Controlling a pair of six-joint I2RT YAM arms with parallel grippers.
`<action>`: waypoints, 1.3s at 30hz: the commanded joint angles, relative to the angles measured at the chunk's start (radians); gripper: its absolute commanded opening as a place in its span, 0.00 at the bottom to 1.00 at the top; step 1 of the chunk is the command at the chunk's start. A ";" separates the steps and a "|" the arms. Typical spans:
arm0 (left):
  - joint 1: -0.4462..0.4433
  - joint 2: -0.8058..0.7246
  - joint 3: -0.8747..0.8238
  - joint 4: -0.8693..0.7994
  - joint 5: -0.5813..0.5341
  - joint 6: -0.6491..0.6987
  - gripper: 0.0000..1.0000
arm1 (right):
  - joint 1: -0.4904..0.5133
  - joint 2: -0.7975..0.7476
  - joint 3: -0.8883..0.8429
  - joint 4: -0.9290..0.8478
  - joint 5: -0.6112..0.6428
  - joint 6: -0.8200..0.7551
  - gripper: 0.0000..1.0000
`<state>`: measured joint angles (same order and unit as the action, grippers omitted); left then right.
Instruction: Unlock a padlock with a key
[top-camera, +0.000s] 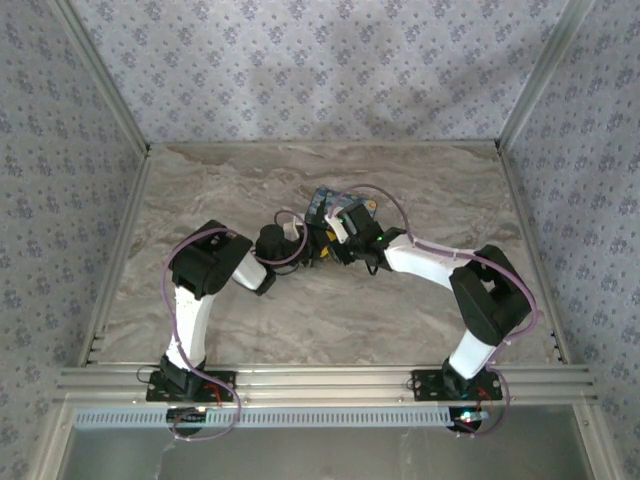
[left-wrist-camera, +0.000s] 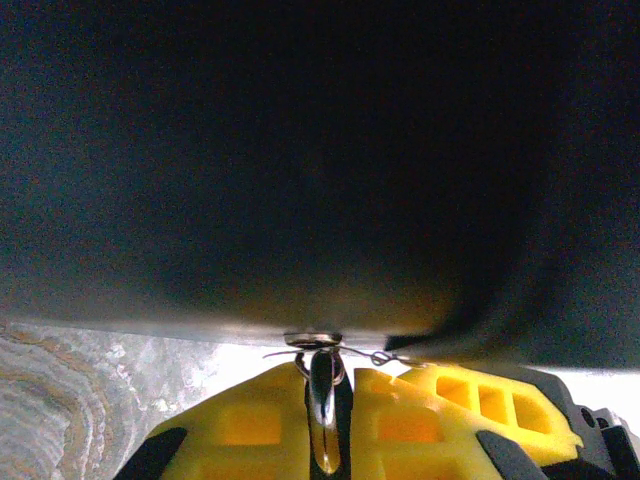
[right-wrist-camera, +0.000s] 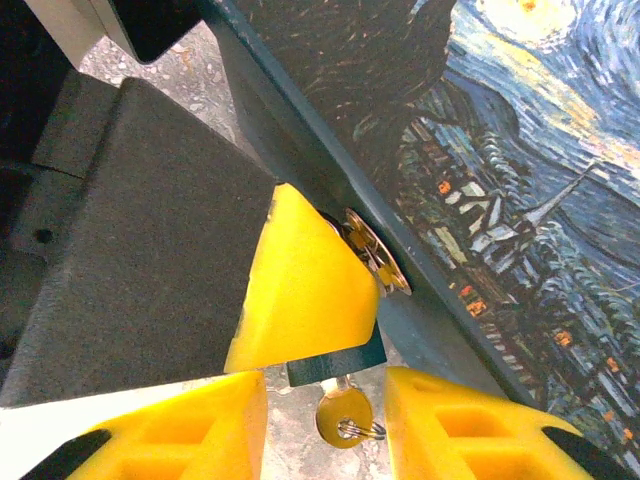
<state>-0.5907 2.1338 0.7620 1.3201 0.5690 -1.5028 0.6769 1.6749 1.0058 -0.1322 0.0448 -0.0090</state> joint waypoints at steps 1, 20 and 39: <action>-0.002 -0.061 0.005 0.087 0.048 0.003 0.00 | 0.011 0.027 0.001 -0.020 0.091 -0.027 0.38; -0.002 -0.080 0.009 0.087 0.064 -0.001 0.00 | 0.061 0.072 0.050 -0.055 0.253 -0.097 0.03; 0.002 -0.060 -0.083 -0.026 0.017 0.069 0.37 | 0.032 0.046 -0.052 0.017 0.082 -0.016 0.00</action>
<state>-0.5854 2.1204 0.7048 1.3003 0.5831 -1.4773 0.7128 1.7248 0.9668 -0.1371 0.1341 -0.0502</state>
